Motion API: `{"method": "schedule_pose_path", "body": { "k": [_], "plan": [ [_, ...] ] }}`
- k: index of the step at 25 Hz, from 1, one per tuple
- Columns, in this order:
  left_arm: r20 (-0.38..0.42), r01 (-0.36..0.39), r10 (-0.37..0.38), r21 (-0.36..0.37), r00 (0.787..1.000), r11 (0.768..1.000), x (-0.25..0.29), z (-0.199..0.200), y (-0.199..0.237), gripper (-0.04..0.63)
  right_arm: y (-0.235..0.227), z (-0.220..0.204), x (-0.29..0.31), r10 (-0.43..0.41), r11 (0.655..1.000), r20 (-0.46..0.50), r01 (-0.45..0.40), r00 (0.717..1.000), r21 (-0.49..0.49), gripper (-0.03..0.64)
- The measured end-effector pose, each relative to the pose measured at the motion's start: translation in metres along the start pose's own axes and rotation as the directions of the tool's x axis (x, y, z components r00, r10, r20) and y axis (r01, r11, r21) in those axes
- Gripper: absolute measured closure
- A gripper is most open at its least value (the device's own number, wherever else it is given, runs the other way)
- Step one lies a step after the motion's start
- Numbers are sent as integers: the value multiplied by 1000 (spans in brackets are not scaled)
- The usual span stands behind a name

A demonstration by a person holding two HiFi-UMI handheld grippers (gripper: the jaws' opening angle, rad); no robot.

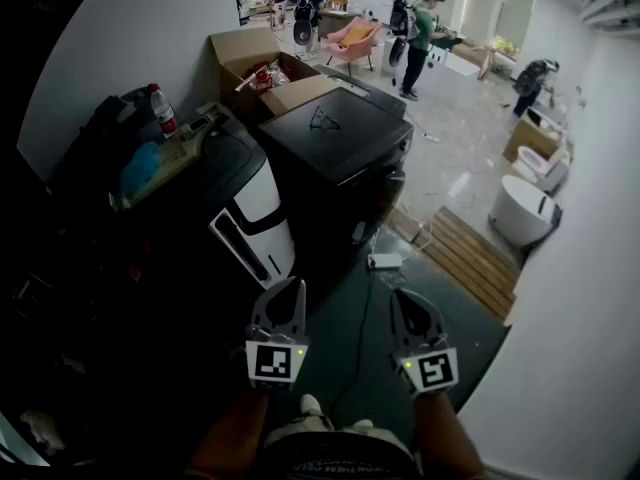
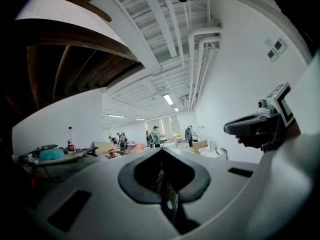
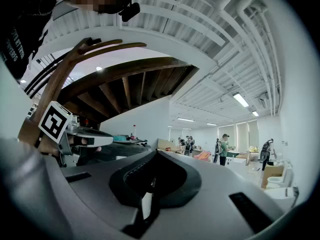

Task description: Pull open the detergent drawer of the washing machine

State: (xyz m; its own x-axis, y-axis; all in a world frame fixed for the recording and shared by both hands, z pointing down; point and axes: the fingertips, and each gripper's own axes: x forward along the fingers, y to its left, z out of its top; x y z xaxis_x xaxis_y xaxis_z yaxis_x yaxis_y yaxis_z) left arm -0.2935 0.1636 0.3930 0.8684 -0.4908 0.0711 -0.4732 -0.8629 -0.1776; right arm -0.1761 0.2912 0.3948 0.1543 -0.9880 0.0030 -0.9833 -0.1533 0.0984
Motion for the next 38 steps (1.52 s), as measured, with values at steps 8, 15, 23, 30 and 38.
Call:
{"method": "schedule_pose_path", "body": {
  "k": [8, 15, 23, 30, 38],
  "plan": [
    [65, 8, -8, 4, 998, 1000, 25, 12, 20, 592, -14, -4, 39, -56, 998, 1, 56, 998, 18, 629],
    [58, 14, -14, 5, 998, 1000, 33, 6, 25, 591, -17, -9, 52, -58, 998, -20, 58, 998, 9, 629],
    [45, 12, -12, 4, 999, 1000, 33, -1, 28, 592, -16, -11, 57, -51, 999, -31, 51, 998, 10, 629],
    [59, 22, -23, 27, 998, 999, 25, 2, 37, 592, -5, -9, 61, -44, 999, -44, 44, 998, 0, 629],
    [61, 35, -36, 21, 998, 999, 22, 3, 59, 591, 3, 1, 72, -73, 997, -46, 73, 996, -18, 629]
  ]
}}
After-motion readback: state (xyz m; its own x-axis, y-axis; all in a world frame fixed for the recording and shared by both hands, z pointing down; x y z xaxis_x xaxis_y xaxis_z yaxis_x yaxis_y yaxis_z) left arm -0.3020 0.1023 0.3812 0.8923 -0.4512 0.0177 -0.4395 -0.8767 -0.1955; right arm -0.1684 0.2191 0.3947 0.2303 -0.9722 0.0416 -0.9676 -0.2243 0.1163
